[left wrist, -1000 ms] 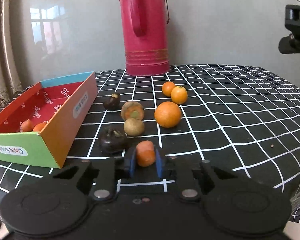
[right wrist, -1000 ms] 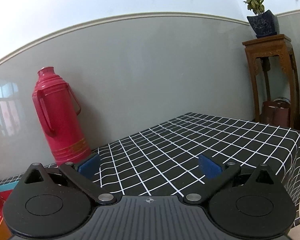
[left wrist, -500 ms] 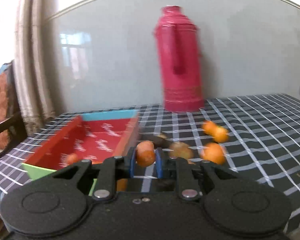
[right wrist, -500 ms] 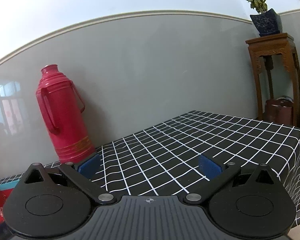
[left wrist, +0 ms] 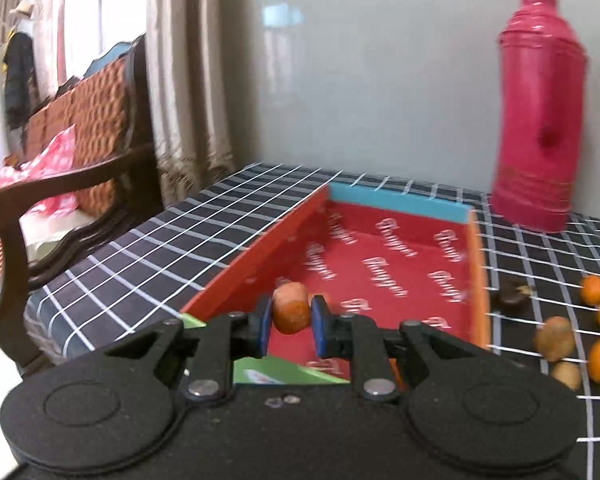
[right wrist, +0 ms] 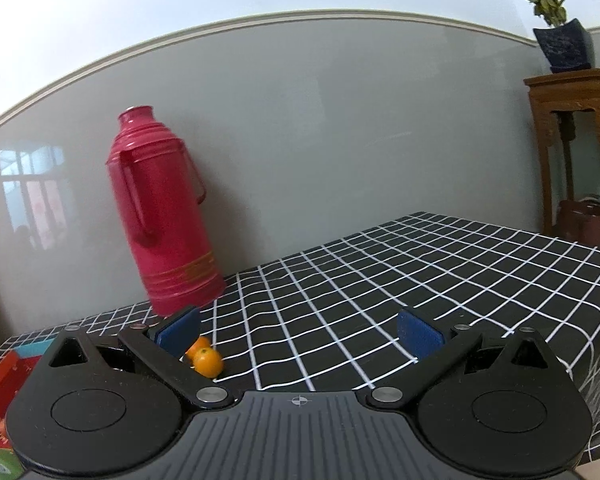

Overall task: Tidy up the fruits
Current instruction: 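Place the carrot piece in the red box and open the left gripper, then grasp the dark brown round fruit with the right gripper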

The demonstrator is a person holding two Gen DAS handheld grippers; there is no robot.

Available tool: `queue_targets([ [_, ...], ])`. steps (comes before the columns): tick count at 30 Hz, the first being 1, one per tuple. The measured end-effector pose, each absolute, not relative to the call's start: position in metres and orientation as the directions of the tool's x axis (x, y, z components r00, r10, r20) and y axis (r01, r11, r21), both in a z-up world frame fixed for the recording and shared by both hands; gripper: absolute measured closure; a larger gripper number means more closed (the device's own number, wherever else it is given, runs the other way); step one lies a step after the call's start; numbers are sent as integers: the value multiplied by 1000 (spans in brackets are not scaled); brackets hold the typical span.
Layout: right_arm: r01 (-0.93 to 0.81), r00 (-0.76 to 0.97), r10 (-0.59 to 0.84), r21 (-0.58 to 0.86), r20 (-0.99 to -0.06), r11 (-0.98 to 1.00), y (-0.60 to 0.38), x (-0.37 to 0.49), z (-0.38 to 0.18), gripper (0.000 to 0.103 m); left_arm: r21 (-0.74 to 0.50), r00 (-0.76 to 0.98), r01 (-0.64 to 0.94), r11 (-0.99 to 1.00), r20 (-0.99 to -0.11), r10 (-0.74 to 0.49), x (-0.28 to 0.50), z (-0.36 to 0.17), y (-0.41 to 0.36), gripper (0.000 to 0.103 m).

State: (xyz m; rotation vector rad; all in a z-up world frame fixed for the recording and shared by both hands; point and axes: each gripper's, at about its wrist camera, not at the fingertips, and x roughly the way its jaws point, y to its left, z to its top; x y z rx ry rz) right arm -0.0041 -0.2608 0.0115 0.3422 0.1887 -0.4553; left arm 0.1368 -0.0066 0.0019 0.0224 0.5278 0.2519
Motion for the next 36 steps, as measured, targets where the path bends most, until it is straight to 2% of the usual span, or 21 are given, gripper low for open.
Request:
queue_targets([
  [5, 432, 893, -369, 266, -256, 862, -251, 3, 11, 0, 87, 820, -249, 965, -511, 257, 138, 3, 3, 88],
  [11, 399, 905, -336, 248, -260, 883, -240, 11, 10, 0, 66, 825, -258, 964, -505, 256, 134, 7, 10, 77],
  [14, 376, 912, -312, 244, -265, 894, -234, 14, 8, 0, 47, 834, -256, 966, -494, 245, 130, 11, 15, 59],
  [16, 358, 917, -290, 242, -274, 902, -230, 17, 7, 0, 44, 847, -260, 965, -470, 249, 125, 16, 19, 31],
  [20, 313, 927, -243, 230, -286, 922, -217, 25, 4, 0, 52, 876, -251, 967, -413, 249, 114, 24, 24, 23],
  [22, 286, 932, -216, 223, -291, 932, -210, 28, 2, 0, 53, 884, -254, 966, -393, 254, 110, 27, 27, 14],
  [27, 192, 935, -117, 201, -334, 961, -183, 41, -6, 0, 44, 883, -292, 956, -372, 287, 106, 32, 46, 14],
  [36, 80, 920, -16, 149, -391, 986, -136, 61, -27, 0, -15, 839, -384, 923, -424, 342, 112, 33, 92, 14],
])
